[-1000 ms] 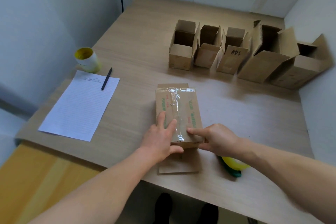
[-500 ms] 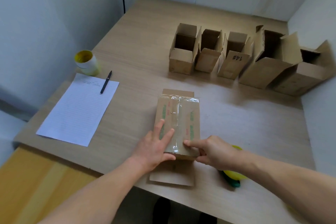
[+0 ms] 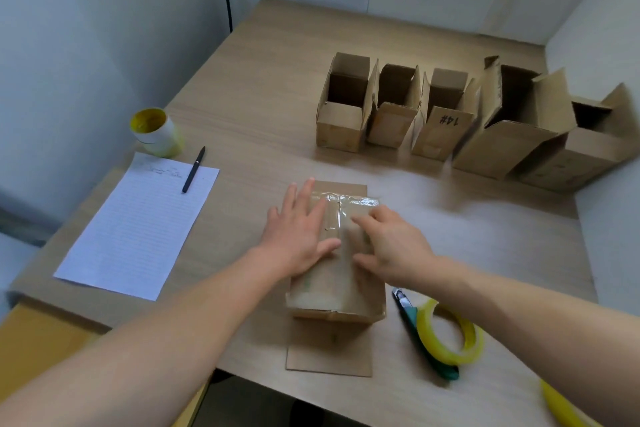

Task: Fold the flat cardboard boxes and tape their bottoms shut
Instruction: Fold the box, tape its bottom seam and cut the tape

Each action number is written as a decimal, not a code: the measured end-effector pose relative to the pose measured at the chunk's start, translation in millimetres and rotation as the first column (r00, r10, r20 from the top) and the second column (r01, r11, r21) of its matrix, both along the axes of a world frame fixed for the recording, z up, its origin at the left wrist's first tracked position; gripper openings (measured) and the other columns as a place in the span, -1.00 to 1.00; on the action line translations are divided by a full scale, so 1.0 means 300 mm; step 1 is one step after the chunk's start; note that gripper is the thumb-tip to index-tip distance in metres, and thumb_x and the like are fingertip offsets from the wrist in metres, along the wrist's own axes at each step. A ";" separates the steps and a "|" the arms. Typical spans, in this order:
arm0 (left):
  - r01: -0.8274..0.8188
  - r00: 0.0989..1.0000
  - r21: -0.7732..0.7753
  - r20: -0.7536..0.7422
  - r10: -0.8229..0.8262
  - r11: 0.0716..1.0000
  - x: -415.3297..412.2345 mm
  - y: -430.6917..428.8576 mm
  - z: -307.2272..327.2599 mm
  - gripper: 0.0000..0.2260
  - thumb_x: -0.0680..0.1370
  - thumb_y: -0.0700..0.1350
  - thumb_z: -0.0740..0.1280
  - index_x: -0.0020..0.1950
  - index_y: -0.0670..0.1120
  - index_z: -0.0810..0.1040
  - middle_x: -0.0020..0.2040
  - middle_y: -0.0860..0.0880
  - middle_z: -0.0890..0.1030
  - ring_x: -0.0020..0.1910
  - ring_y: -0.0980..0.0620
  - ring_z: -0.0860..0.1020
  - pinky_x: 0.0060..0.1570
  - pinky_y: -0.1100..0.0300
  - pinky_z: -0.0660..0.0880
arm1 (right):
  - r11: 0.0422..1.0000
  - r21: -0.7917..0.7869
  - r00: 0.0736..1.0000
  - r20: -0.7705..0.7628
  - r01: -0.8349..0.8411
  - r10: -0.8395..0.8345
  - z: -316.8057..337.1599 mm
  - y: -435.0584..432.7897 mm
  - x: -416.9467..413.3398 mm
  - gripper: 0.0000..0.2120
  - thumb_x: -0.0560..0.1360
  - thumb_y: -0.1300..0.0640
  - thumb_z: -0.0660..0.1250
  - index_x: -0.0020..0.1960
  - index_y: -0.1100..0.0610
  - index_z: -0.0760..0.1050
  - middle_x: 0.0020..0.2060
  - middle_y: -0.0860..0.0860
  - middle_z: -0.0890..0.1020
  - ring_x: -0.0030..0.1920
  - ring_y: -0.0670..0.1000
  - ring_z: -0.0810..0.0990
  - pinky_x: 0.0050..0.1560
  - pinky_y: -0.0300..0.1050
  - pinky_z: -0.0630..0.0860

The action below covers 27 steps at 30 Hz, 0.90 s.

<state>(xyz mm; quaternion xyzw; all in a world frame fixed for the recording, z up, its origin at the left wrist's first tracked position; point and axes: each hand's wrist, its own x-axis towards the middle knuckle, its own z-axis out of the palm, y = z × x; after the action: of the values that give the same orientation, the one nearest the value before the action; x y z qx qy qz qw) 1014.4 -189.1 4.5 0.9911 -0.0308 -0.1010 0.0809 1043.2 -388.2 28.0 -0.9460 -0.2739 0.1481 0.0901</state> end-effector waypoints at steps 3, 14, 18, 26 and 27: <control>0.087 0.992 -0.010 -0.087 -0.087 0.996 0.090 -0.025 -0.027 -0.16 0.50 0.39 0.22 0.60 0.00 -0.03 0.61 -0.06 -0.18 0.58 -0.14 -0.20 0.45 -0.24 0.14 | 0.999 -0.046 1.000 0.007 -0.023 0.023 -0.016 0.033 0.097 0.01 0.35 -0.24 0.48 0.58 0.07 0.02 0.54 0.05 0.13 0.52 0.11 0.13 0.42 0.03 0.30; -0.049 0.998 -0.241 -0.039 0.040 0.969 0.123 -0.018 -0.104 0.17 0.28 0.38 0.48 0.59 -0.17 -0.06 0.56 -0.10 0.04 0.55 -0.08 -0.04 0.54 0.08 0.02 | 0.969 0.000 0.878 -0.423 0.246 -0.222 -0.084 0.043 0.190 0.33 0.18 -0.12 0.67 0.62 0.07 -0.18 0.46 0.12 0.27 0.41 0.12 0.33 0.29 -0.15 0.36; -0.159 0.987 -0.321 -0.057 0.148 0.934 0.088 -0.029 -0.128 0.23 0.31 0.34 0.49 0.59 -0.20 -0.24 0.59 -0.08 -0.32 0.56 -0.02 -0.33 0.52 0.16 -0.24 | 0.923 0.057 0.812 -0.499 0.380 -0.304 -0.100 0.027 0.168 0.34 0.21 -0.04 0.67 0.61 -0.04 -0.26 0.43 0.07 0.38 0.34 0.11 0.42 0.17 -0.16 0.43; -0.446 0.888 -0.513 -0.156 0.432 0.733 0.064 -0.041 -0.135 0.37 0.09 0.24 0.66 0.61 -0.11 -0.16 0.61 -0.03 -0.06 0.58 0.01 0.04 0.52 0.17 0.10 | 0.856 0.118 0.760 -0.532 0.504 -0.374 -0.119 0.025 0.152 0.34 0.20 0.04 0.69 0.61 -0.09 -0.25 0.37 0.06 0.42 0.26 0.08 0.44 0.11 -0.16 0.43; -0.461 0.881 -0.517 -0.166 0.444 0.722 0.064 -0.041 -0.136 0.38 0.09 0.23 0.66 0.61 -0.11 -0.17 0.61 -0.02 -0.05 0.58 0.02 0.04 0.51 0.17 0.10 | 0.843 0.128 0.750 -0.540 0.522 -0.382 -0.121 0.025 0.146 0.34 0.19 0.04 0.69 0.61 -0.08 -0.24 0.33 0.04 0.42 0.22 0.06 0.44 0.10 -0.16 0.44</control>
<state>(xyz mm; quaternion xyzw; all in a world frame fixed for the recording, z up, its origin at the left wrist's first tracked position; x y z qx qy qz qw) 1033.5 -201.6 -36.4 0.9026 0.1857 -0.0803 0.3800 1087.0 -380.8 -8.3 -0.8921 -0.0194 0.3195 0.3190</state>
